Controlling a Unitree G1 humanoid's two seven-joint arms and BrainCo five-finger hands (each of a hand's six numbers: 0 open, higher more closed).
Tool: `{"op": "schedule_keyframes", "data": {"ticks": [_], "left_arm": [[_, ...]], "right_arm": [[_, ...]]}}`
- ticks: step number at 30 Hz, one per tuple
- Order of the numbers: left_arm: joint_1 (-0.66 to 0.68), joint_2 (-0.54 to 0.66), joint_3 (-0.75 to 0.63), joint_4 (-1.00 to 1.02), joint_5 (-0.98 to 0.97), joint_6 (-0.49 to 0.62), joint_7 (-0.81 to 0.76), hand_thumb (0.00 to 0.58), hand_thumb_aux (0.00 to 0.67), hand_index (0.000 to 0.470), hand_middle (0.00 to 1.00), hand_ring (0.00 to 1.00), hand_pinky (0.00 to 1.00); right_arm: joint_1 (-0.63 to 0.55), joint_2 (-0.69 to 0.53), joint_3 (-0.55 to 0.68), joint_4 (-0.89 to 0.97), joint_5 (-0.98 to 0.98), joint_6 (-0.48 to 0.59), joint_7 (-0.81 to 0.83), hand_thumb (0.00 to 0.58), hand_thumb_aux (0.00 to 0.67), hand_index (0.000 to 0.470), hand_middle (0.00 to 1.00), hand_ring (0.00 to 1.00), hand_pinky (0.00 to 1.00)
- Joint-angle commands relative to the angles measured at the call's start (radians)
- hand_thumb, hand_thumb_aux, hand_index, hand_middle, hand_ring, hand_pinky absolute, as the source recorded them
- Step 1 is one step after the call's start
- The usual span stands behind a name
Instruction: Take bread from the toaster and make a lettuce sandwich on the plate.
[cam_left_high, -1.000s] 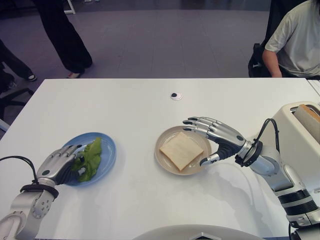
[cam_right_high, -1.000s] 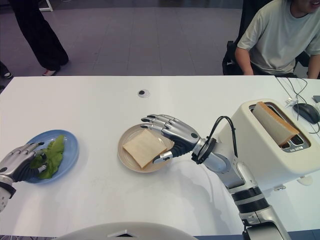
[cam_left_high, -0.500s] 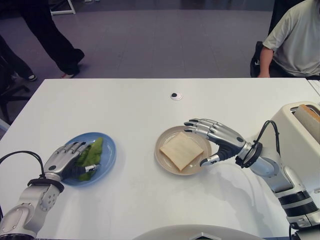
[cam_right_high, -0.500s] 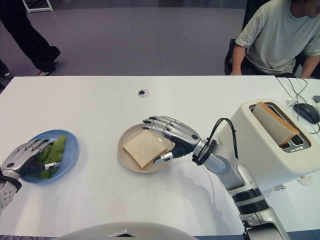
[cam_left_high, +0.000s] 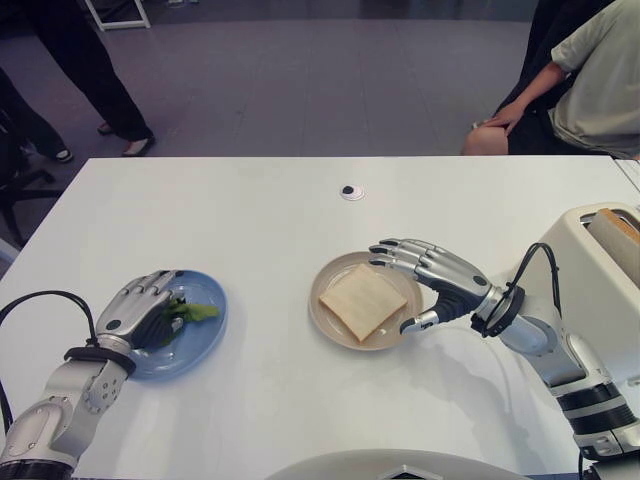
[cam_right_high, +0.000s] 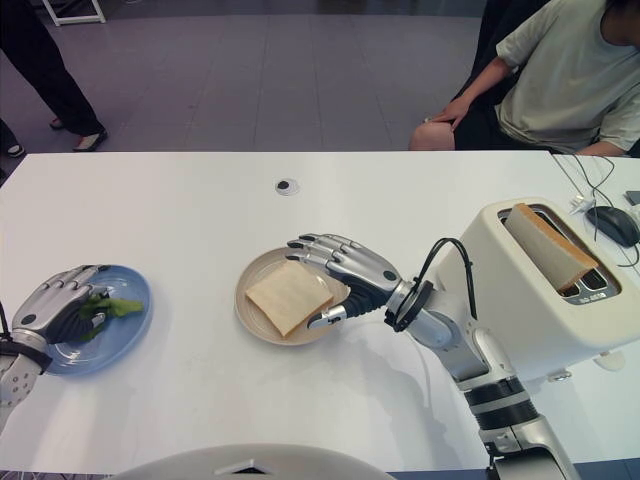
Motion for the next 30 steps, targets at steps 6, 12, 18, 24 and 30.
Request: {"op": "schedule_keyframes", "data": {"ticks": [6,12,18,24,30], "left_arm": [[0.085,-0.012,0.169,-0.305,0.009,0.044,-0.031,0.580,0.670,0.470,0.00,0.00,0.00],[-0.074,-0.125,0.046,-0.559,0.021,0.086,-0.121,0.580,0.670,0.470,0.00,0.00,0.00],[-0.436,-0.371,-0.392,-0.383,0.252,0.053,-0.164,0.580,0.670,0.470,0.00,0.00,0.00],[-0.559,-0.484,-0.638,-0.100,0.424,0.000,-0.042,0.580,0.670,0.470,0.00,0.00,0.00],[-0.552,-0.487,-0.670,-0.068,0.426,0.002,-0.011,0.580,0.670,0.470,0.00,0.00,0.00]], "right_arm": [[0.004,0.003,-0.056,0.002,0.013,0.004,-0.048,0.000,0.000,0.000,0.00,0.00,0.00],[0.024,-0.015,-0.172,0.085,0.010,0.002,-0.158,0.000,0.000,0.000,0.00,0.00,0.00],[-0.005,0.014,-0.180,0.201,-0.011,-0.010,-0.244,0.000,0.000,0.000,0.00,0.00,0.00],[-0.026,0.047,-0.137,0.270,-0.044,-0.026,-0.297,0.000,0.000,0.000,0.00,0.00,0.00],[-0.028,0.051,-0.117,0.281,-0.052,-0.032,-0.307,0.000,0.000,0.000,0.00,0.00,0.00]]}}
